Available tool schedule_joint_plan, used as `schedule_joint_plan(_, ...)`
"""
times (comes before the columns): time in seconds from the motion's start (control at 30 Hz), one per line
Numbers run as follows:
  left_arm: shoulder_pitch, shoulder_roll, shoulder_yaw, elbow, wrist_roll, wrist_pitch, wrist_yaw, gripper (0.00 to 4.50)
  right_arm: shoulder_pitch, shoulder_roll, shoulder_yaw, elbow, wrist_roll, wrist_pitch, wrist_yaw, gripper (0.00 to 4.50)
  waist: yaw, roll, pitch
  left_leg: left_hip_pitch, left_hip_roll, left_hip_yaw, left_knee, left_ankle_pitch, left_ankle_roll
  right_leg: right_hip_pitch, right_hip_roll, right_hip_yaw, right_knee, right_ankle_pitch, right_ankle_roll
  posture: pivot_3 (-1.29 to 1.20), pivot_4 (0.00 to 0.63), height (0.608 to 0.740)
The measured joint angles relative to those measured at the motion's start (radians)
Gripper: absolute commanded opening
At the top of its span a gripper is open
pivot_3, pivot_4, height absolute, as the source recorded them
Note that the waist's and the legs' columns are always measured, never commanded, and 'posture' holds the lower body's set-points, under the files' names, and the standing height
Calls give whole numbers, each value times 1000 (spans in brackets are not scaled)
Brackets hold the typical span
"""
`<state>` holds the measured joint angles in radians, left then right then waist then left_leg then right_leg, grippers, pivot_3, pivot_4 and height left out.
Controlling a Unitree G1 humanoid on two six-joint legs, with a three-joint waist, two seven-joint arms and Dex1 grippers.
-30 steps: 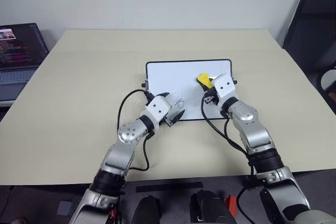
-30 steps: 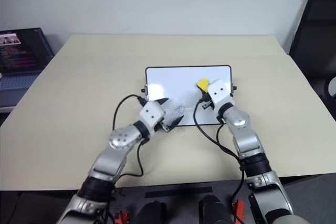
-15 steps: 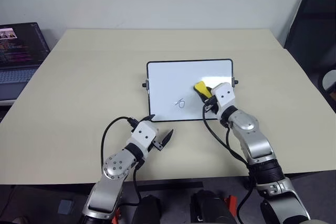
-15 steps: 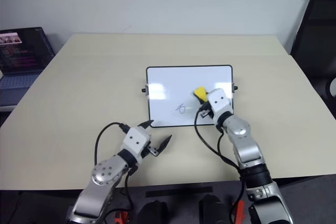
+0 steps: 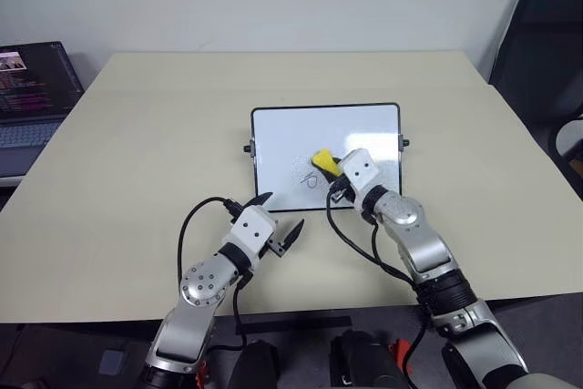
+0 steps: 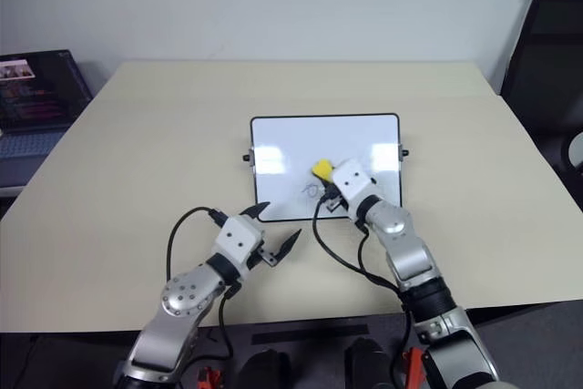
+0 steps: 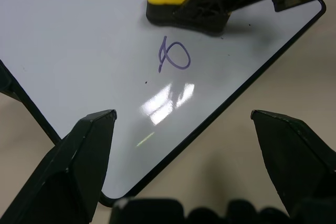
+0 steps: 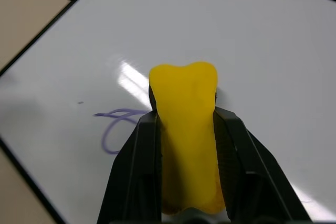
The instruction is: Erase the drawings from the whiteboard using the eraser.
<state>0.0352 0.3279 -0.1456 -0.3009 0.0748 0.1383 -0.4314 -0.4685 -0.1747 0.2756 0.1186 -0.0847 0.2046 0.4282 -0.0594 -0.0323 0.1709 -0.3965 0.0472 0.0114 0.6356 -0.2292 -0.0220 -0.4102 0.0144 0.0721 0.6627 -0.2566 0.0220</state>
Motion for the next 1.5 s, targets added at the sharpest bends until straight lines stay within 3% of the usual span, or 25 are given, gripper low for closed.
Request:
schedule_joint_plan(0.3, 56, 21, 32, -30, 0, 11, 1, 4500, 50, 8, 39, -21, 34, 32, 92, 1072, 1, 0, 0, 0, 0, -1, 0, 0, 0, 0, 0, 0, 0, -1, -1, 0, 150, 740)
schedule_joint_plan(0.67, 66, 32, 36, -45, -1, 30, -3, 4500, -97, 26, -67, 127, -20, -129, -132, 1072, 3, 0, 0, -2, 0, 0, 0, 0, 0, -1, 0, 0, -1, 0, 1, 0, 150, 740)
schedule_joint_plan(1.07, 59, 41, 41, -47, -15, 35, -15, 4500, 42, 38, 118, 36, 25, -46, 117, 1072, 3, 0, 1, -3, 0, -4, -6, 0, 0, -4, 0, -1, 1, -2, -2, 0, 150, 740)
schedule_joint_plan(1.5, 31, 41, 44, -46, -18, 38, -17, 4500, -23, 3, -144, 24, 50, -76, -63, 1072, 9, 0, 1, -4, -1, -1, -6, 0, 0, -4, 0, -1, 0, -1, 1, 0, 150, 740)
